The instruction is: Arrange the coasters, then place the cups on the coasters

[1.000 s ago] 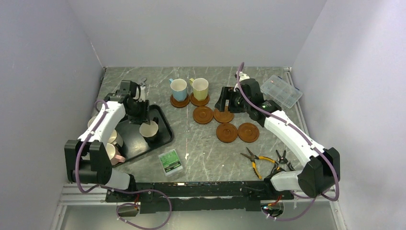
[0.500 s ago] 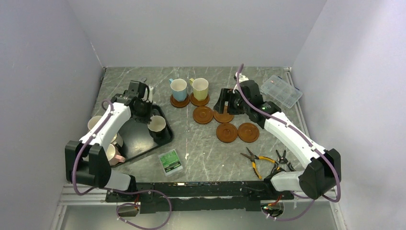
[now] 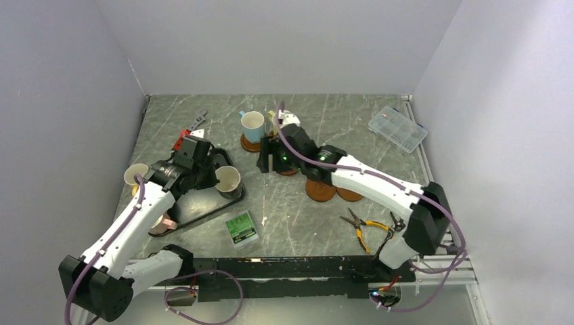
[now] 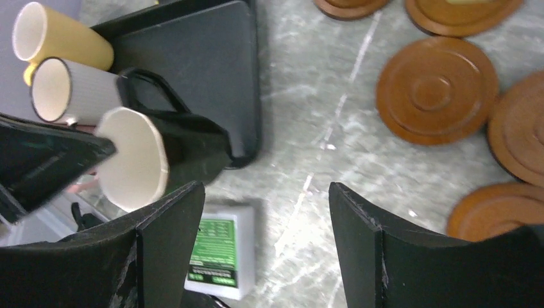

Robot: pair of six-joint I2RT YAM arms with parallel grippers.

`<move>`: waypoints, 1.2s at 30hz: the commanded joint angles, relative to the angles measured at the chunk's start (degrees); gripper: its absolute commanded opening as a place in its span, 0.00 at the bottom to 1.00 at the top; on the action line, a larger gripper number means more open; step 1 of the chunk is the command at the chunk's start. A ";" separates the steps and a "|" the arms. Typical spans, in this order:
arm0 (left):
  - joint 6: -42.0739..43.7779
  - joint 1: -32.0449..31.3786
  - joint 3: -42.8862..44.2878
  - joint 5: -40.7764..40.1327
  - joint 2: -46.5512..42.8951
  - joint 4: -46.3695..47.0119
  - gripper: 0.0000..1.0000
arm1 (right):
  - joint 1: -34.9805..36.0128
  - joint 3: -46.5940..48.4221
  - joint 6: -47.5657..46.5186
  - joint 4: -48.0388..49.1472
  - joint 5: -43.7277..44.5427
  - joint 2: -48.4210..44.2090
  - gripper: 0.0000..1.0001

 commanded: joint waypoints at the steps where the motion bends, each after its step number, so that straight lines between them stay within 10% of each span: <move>1: -9.48 -3.07 -0.21 -5.35 -2.52 4.19 0.03 | 3.77 9.22 0.71 0.23 4.55 5.78 0.74; 15: -18.20 -8.52 -2.92 -9.77 -2.51 10.28 0.03 | 9.68 23.26 -0.22 -11.84 11.29 22.60 0.57; 22: -17.27 -8.84 -3.94 -7.21 -2.72 12.89 0.05 | 9.60 24.39 -1.21 -12.23 11.87 22.17 0.01; 27: -10.17 -8.77 -4.40 -0.27 -5.13 16.02 0.80 | 7.09 24.29 -4.64 -14.43 11.73 17.88 0.00; 36: 4.62 -6.44 7.28 9.03 2.77 4.08 0.92 | -6.10 18.84 -20.36 -13.37 -1.09 12.59 0.00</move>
